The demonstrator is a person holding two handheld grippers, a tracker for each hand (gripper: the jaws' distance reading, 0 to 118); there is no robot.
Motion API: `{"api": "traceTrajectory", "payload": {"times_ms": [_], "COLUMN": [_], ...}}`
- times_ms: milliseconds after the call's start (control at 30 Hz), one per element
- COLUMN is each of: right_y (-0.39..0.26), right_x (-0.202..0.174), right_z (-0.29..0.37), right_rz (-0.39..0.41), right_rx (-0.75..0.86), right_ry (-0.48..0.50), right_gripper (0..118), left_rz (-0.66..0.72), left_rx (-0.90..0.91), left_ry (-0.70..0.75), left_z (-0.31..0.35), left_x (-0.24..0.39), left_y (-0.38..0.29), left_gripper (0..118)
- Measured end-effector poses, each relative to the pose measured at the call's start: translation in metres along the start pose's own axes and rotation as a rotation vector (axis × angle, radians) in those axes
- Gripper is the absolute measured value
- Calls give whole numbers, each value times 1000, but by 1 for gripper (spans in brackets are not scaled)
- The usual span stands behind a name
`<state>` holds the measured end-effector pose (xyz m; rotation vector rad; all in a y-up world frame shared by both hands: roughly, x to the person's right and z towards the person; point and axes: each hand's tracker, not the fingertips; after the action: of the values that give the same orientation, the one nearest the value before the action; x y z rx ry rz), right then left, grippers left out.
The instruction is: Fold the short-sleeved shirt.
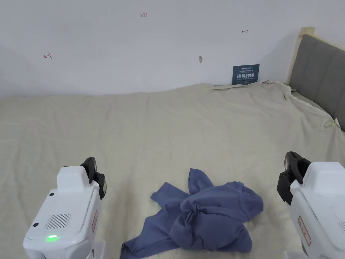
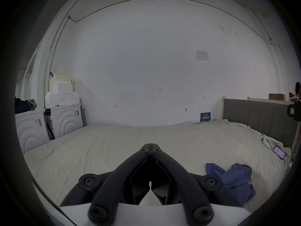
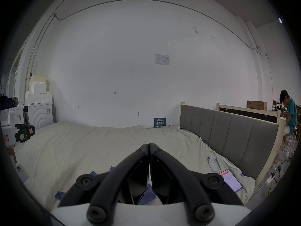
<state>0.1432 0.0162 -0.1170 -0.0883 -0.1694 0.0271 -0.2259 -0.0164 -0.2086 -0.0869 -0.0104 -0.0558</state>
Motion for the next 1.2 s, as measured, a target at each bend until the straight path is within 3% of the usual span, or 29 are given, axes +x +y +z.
{"api": "traceTrajectory", "payload": {"times_ms": [233, 767, 867, 933, 1000, 1200], "right_y": [-2, -7, -11, -15, -17, -24], "right_x": [3, -7, -5, -4, -3, -3], "right_z": [-2, -4, -7, -9, -11, -16], "right_rz": [-1, -2, 0, -1, -1, 1], "right_rx": [-2, -45, -54, -61, -70, -95], "right_ry": [0, 11, 12, 13, 15, 15], "right_gripper": [0, 0, 0, 0, 0, 0], "left_rz": [-20, 111, 142, 137, 107, 45], "left_rx": [-47, -797, -864, -911, -926, -936], "left_ry": [-17, -195, -233, -233, -219, -228], "left_z": [-5, -62, -65, -66, -67, -67], "left_x": [4, 18, 19, 21, 26, 37], "left_y": [-3, -88, -108, -119, -128, -141], "left_gripper": [0, 3, 32, 69, 87, 89]}}
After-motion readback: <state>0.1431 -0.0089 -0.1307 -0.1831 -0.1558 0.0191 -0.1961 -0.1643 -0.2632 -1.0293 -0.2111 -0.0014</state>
